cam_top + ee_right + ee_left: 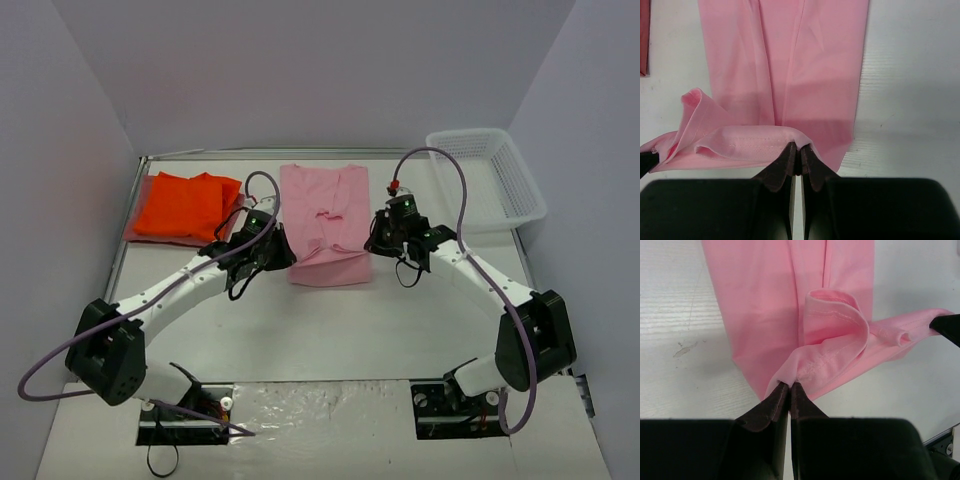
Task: Fold and stack the t-shirts
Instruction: Fold the folded rectangular tshirt in 1/3 of the way
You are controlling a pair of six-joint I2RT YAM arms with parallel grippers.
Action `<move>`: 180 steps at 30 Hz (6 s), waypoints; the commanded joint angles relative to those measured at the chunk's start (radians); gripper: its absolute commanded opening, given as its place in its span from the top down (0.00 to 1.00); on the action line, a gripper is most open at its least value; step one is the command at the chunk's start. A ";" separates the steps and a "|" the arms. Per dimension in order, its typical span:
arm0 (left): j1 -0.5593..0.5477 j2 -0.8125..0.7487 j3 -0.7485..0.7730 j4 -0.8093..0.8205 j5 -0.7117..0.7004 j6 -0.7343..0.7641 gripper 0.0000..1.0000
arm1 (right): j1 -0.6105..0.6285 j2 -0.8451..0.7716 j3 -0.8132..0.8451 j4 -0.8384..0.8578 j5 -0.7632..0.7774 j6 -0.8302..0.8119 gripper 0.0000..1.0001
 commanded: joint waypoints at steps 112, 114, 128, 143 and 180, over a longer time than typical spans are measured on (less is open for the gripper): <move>0.201 0.277 0.168 0.147 0.078 0.149 0.29 | 0.066 0.653 0.437 0.134 -0.110 -0.053 1.00; 0.201 0.281 0.169 0.150 0.081 0.149 0.29 | 0.066 0.663 0.445 0.134 -0.112 -0.056 1.00; 0.201 0.282 0.164 0.144 0.081 0.152 0.29 | 0.064 0.704 0.500 0.132 -0.115 -0.056 1.00; 0.199 0.290 0.149 0.153 0.081 0.156 0.29 | 0.029 0.792 0.667 0.112 -0.127 -0.068 1.00; 0.164 0.101 -0.225 0.334 0.185 0.015 0.23 | -0.011 0.204 0.063 0.079 0.028 -0.079 0.56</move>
